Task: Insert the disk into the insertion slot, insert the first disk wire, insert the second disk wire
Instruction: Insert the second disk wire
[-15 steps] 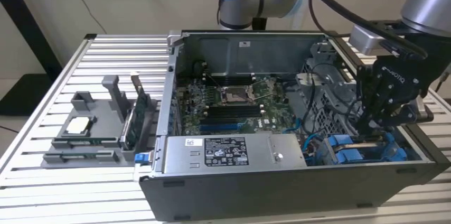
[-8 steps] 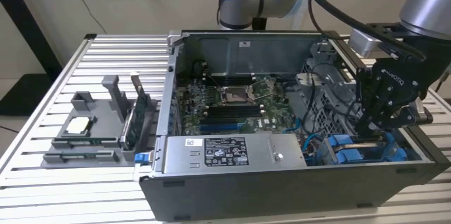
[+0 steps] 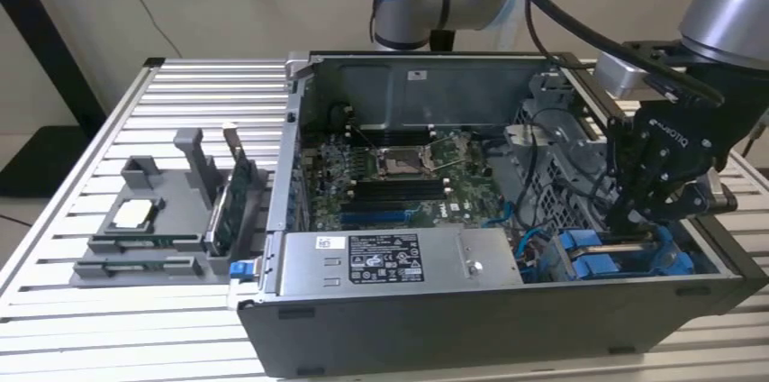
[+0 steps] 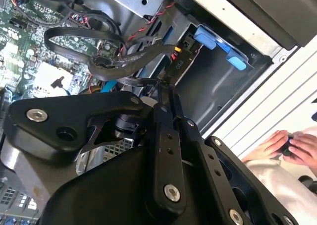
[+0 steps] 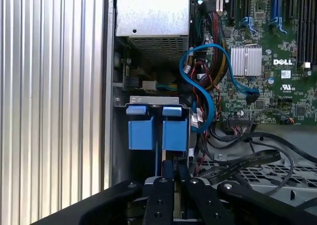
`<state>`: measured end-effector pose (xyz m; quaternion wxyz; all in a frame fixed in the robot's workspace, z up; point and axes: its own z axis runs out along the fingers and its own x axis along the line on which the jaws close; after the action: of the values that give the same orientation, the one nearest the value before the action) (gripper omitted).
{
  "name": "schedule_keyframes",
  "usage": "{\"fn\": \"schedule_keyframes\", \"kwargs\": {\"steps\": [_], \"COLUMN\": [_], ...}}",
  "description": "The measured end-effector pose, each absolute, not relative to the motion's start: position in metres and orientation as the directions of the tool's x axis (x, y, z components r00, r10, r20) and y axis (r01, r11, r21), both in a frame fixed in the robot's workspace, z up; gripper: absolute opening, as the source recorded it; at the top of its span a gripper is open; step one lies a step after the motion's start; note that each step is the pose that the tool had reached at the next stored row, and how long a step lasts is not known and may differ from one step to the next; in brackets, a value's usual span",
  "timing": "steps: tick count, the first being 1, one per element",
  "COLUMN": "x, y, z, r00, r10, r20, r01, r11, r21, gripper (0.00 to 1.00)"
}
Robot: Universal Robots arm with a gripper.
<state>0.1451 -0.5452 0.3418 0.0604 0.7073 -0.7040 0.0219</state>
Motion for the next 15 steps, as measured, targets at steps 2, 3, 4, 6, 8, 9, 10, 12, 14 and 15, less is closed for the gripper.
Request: {"fn": "schedule_keyframes", "kwargs": {"steps": [2,3,4,6,8,9,10,12,14,15], "x": [0.1454,0.1455,0.1456,0.1456,0.1456,0.1456,0.1457,0.1458,0.1458,0.1458], "y": [-0.5452,-0.5452,-0.5452,-0.5453,-0.5452,-0.5451,-0.5451,-0.5451,-0.5451,-0.5448], "z": [0.3418,0.3417,0.3418,0.3419,0.342,0.3421,0.3427,0.3432,0.3433,0.3434], "r00": [0.008,0.008,0.008,0.008,0.008,0.008,0.008,0.008,0.008,0.008], "r10": [-0.993,-0.993,-0.993,-0.993,-0.993,-0.993,-0.993,-0.993,-0.993,-0.993], "r20": [0.116,0.116,0.116,0.116,0.116,0.116,0.116,0.116,0.116,0.116], "r01": [-0.998,-0.998,-0.998,-0.998,-0.998,-0.998,-0.998,-0.998,-0.998,-0.998], "r11": [-0.002,-0.002,-0.002,-0.001,-0.002,-0.002,-0.002,-0.002,-0.001,-0.001], "r21": [0.055,0.055,0.055,0.056,0.056,0.056,0.056,0.056,0.056,0.056], "gripper": [0.15,0.15,0.15,0.15,0.15,0.15,0.15,0.15,0.15,0.15]}}
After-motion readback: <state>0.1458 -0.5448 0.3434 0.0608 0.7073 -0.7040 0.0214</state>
